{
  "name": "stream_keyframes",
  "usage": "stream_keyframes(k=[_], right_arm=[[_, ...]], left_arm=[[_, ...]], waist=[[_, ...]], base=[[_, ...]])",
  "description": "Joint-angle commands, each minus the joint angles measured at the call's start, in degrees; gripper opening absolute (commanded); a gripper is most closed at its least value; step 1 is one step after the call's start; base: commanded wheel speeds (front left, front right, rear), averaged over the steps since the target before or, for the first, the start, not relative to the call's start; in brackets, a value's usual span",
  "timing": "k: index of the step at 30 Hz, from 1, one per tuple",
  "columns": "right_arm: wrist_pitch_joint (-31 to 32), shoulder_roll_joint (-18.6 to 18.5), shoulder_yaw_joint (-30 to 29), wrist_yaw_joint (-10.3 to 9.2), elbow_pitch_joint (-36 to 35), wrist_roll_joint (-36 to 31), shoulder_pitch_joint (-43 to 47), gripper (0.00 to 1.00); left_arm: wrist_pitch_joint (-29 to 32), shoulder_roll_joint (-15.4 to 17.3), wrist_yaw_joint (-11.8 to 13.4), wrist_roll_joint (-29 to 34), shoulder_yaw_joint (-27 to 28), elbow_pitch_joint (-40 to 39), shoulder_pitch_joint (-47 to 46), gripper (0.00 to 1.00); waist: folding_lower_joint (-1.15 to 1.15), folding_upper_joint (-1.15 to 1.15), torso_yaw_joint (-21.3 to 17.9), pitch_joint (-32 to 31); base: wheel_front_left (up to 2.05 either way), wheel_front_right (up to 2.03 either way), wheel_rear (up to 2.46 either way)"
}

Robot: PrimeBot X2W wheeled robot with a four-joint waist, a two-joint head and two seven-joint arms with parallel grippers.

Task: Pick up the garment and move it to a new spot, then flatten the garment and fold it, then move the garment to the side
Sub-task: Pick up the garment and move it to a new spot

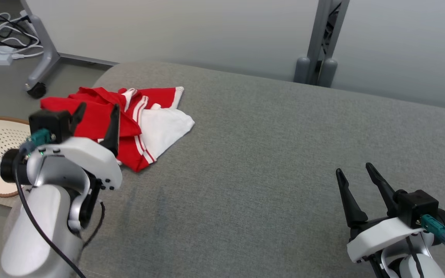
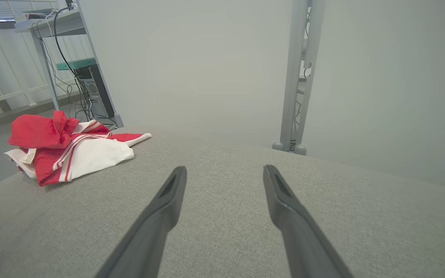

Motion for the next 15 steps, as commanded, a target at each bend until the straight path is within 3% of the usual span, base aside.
stream_keyframes(k=[1,8,15], right_arm=[[-0.03,-0.40,-0.15,-0.02,-0.30,-0.03,-0.83,1.00],[0.27,-0.40,-0.52,-0.02,-1.50,-1.34,-4.21,1.00],[-0.06,-0.40,-0.22,-0.02,-1.92,-1.83,-6.37,1.00]], left_arm=[[1.32,0.59,-0.73,-0.74,0.38,1.93,-2.85,1.00],[7.60,3.48,-3.06,-3.49,2.06,15.97,-14.66,1.00],[10.34,7.05,-2.51,-4.75,4.44,28.87,-21.84,1.00]], waist=[[0.00,0.00,-2.64,2.83],[0.00,0.00,-7.59,9.53],[0.00,0.00,-10.73,14.17]], base=[[0.00,0.00,0.00],[0.00,0.00,0.00],[0.00,0.00,0.00]])
